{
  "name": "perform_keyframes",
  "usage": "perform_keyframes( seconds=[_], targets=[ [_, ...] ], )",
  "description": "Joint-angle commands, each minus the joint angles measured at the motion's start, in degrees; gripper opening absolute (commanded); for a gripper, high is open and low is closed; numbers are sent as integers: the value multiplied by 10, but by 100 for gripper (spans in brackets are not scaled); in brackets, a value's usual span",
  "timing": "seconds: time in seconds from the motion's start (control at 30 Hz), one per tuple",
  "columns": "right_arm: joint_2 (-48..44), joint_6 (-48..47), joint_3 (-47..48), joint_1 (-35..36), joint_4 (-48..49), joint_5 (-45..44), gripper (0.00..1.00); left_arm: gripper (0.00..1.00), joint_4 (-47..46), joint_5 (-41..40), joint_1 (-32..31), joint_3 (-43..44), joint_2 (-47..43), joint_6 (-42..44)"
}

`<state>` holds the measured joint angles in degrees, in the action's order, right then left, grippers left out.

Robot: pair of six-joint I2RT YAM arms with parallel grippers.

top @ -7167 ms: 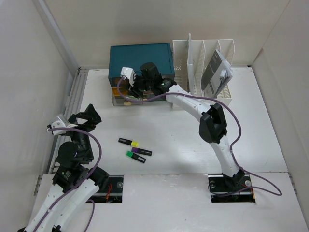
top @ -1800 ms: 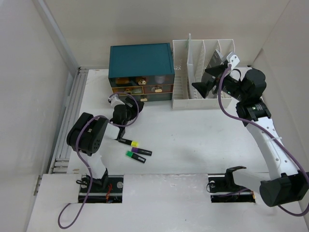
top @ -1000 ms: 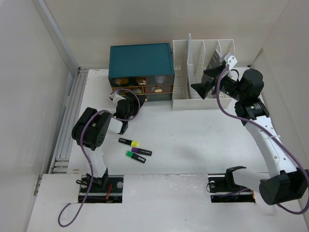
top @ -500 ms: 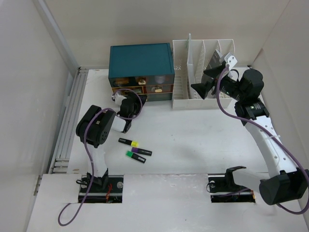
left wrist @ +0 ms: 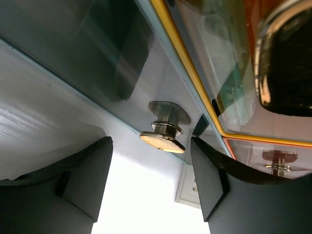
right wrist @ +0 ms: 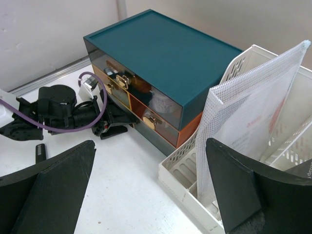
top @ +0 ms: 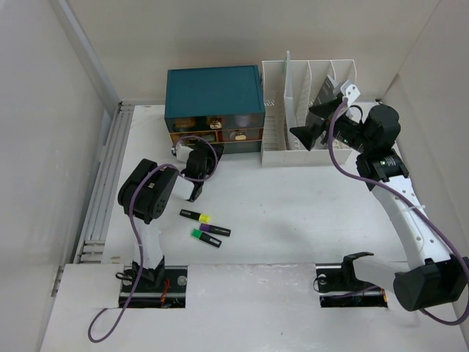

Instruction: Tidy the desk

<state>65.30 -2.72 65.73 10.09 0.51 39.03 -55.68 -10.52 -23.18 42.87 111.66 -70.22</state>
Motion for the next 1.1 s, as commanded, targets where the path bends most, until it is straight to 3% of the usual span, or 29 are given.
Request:
perform_keyframes(
  seconds=[0.0, 0.13, 0.23, 0.47, 0.7, 1.07],
  targets=[
    [-13, 6, 2, -3, 32, 12, 100, 62, 0, -23, 1, 16, -1, -10],
    [-13, 6, 2, -3, 32, 12, 100, 59, 0, -30, 1, 11, -1, -15],
    [-13, 6, 2, -3, 32, 12, 100, 46, 5, -30, 1, 11, -1, -20],
    [-13, 6, 2, -3, 32, 12, 100, 35, 5, -30, 1, 11, 4, -26],
    [-13, 6, 2, -3, 32, 12, 100, 29, -6, -30, 1, 5, 4, -26],
    [-13, 6, 2, -3, 32, 18, 100, 28, -36, -30, 1, -46, -24, -26]
  ],
)
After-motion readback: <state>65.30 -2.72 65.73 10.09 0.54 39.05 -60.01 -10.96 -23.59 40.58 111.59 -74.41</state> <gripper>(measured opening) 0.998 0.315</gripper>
